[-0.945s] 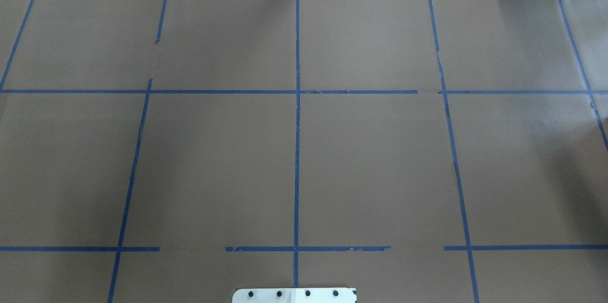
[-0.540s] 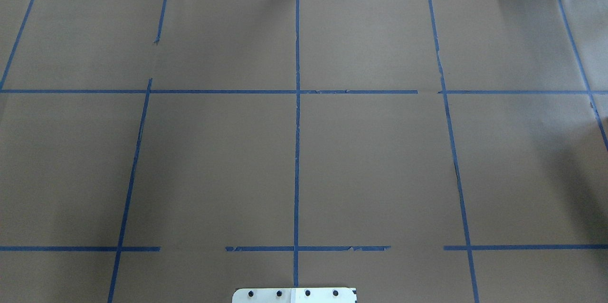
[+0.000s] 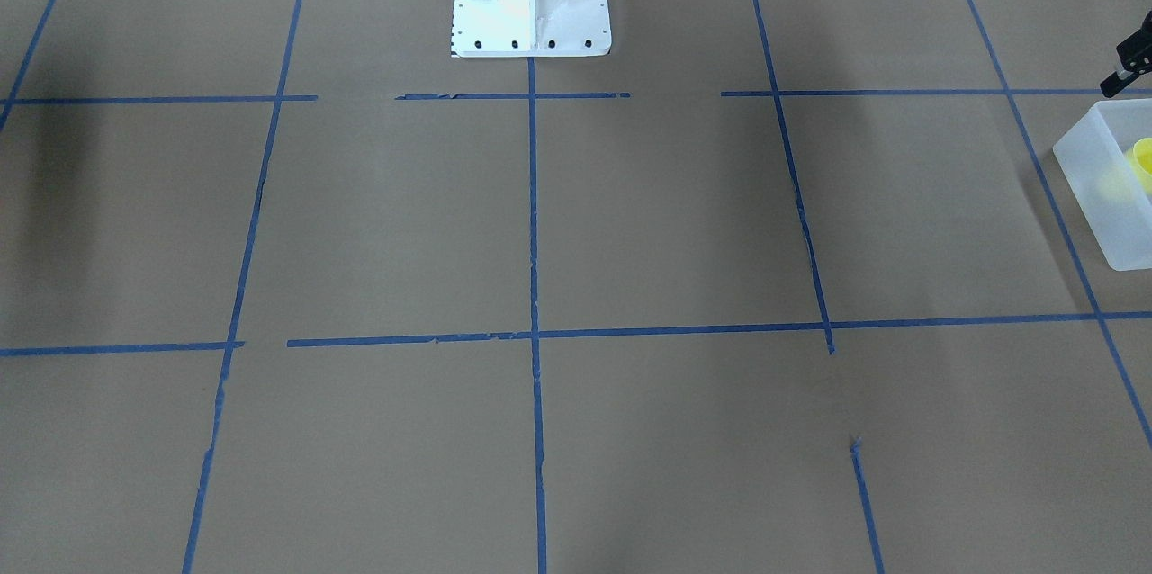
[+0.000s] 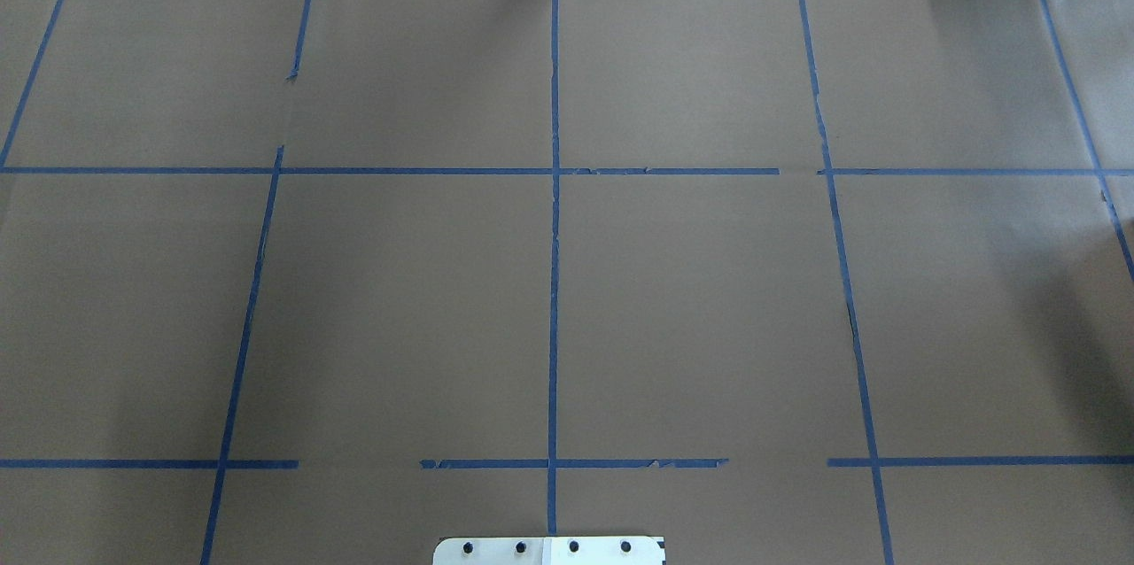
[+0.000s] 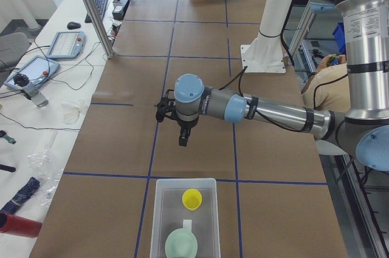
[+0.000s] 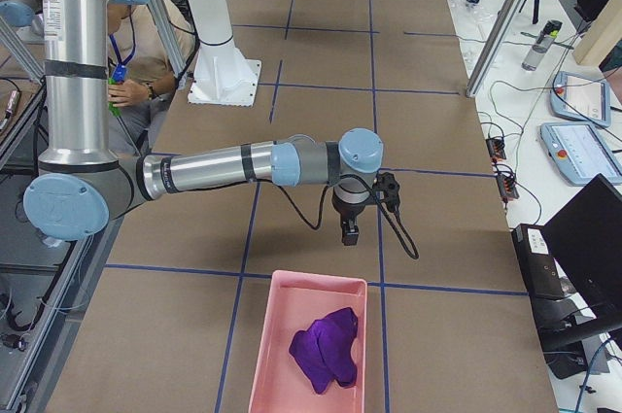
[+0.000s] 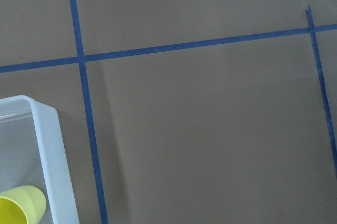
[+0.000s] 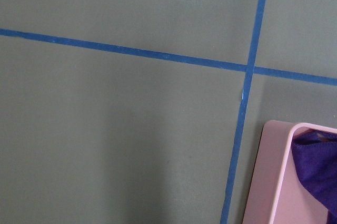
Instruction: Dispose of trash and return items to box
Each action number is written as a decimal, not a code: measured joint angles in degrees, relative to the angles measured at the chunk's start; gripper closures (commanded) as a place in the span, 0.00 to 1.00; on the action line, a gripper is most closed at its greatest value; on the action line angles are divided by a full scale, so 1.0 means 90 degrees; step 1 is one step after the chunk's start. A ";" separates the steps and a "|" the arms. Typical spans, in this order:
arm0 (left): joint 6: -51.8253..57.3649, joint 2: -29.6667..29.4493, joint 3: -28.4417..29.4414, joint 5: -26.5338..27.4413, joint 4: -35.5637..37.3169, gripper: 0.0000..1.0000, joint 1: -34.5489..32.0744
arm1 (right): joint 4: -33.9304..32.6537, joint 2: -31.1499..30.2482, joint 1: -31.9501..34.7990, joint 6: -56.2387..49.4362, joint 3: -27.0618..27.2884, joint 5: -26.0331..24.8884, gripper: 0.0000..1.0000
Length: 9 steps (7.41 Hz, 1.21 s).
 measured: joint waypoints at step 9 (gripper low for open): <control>0.0016 -0.0070 0.0340 0.0666 -0.0065 0.00 -0.0112 | 0.0003 -0.0315 0.0023 -0.0022 0.0419 0.0002 0.00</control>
